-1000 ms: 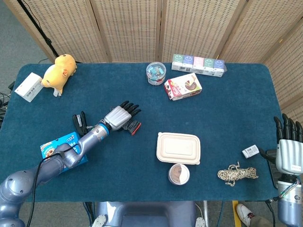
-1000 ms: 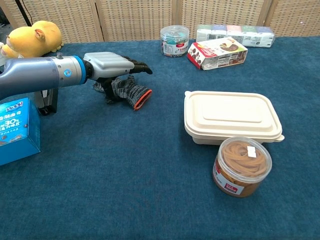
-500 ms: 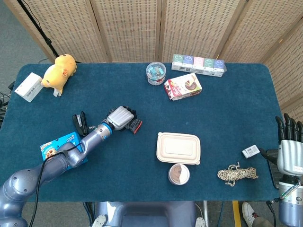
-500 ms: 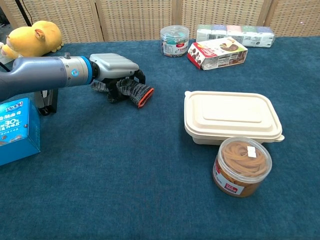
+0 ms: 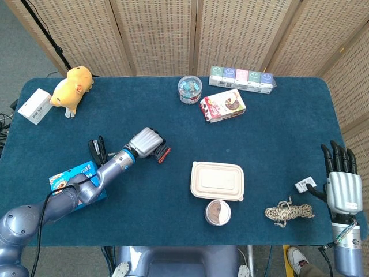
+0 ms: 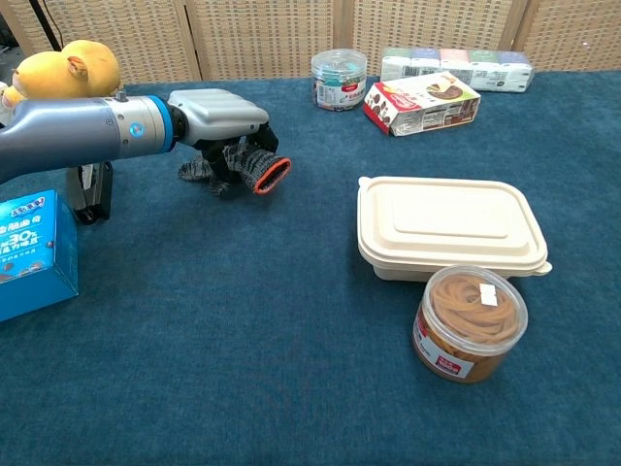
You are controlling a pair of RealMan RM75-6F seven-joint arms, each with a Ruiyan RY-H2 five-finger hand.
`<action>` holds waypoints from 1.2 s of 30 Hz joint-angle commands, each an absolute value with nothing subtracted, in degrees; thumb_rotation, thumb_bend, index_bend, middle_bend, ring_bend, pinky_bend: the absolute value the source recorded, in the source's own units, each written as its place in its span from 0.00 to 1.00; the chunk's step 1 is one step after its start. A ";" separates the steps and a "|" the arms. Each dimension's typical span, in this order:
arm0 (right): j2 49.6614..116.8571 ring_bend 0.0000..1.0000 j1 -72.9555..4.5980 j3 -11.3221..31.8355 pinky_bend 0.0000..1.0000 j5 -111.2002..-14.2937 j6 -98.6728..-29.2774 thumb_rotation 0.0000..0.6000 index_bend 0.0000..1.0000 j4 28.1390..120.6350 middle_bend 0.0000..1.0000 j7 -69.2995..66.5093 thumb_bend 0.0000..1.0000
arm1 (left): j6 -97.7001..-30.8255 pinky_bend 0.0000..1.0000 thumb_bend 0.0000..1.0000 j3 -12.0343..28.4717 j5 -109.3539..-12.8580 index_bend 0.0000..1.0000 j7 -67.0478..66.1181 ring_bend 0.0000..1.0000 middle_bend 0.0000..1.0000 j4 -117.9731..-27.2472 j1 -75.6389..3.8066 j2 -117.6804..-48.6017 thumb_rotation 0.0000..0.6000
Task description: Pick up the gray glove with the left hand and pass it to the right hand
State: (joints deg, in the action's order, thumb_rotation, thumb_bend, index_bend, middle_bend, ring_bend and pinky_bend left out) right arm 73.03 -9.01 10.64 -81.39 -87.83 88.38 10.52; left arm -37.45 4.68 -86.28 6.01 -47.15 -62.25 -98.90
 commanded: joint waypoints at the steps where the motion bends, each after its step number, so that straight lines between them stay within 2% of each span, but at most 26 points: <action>1: 73.38 0.00 -10.41 8.72 0.00 -84.52 -85.65 1.00 0.07 87.58 0.00 8.67 0.06 | -37.78 0.41 0.42 4.88 -87.57 0.54 2.93 0.39 0.54 -49.96 -64.18 -96.00 1.00; 12: 73.65 0.00 -16.50 4.79 0.00 -94.59 -79.44 1.00 0.09 86.93 0.02 8.39 0.06 | -33.84 0.41 0.41 8.22 -85.83 0.54 -5.50 0.38 0.53 -57.83 -70.38 -92.05 1.00; 21: 74.83 0.00 -22.13 4.12 0.00 -99.40 -73.87 1.00 0.08 93.04 0.02 13.96 0.06 | -32.47 0.41 0.40 11.97 -81.45 0.54 -13.59 0.38 0.53 -64.18 -73.98 -90.46 1.00; 36: 80.19 0.00 -26.88 5.95 0.00 -96.40 -68.46 1.00 0.09 95.30 0.03 18.60 0.07 | -31.16 0.41 0.40 14.33 -70.23 0.55 -24.86 0.38 0.53 -70.89 -77.59 -89.07 1.00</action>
State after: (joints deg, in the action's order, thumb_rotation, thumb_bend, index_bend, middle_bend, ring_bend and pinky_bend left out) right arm 79.80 -26.56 5.68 -96.77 -68.76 95.46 18.32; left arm -31.13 14.23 -70.85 -24.39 -70.42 -77.25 -89.17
